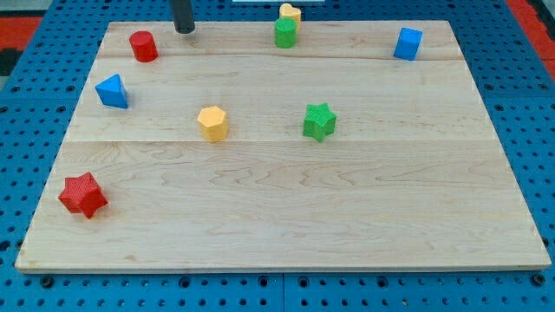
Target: Push the green star towards the bottom right of the board
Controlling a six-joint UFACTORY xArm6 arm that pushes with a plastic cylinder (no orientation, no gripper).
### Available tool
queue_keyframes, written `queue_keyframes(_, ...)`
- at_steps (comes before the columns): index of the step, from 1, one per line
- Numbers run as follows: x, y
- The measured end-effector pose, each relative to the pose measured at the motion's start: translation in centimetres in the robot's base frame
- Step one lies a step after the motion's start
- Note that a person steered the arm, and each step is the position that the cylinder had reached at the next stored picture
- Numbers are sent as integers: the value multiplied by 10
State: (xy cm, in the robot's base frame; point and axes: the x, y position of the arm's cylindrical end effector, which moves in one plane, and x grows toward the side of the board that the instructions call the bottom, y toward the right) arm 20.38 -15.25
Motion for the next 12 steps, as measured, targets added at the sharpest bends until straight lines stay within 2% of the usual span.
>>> queue_keyframes(1,10,16)
queue_keyframes(2,40,44)
queue_keyframes(3,76,101)
queue_keyframes(5,165,138)
queue_keyframes(6,183,173)
queue_keyframes(7,181,182)
queue_keyframes(8,188,219)
queue_keyframes(10,241,231)
queue_keyframes(11,242,216)
queue_keyframes(12,270,236)
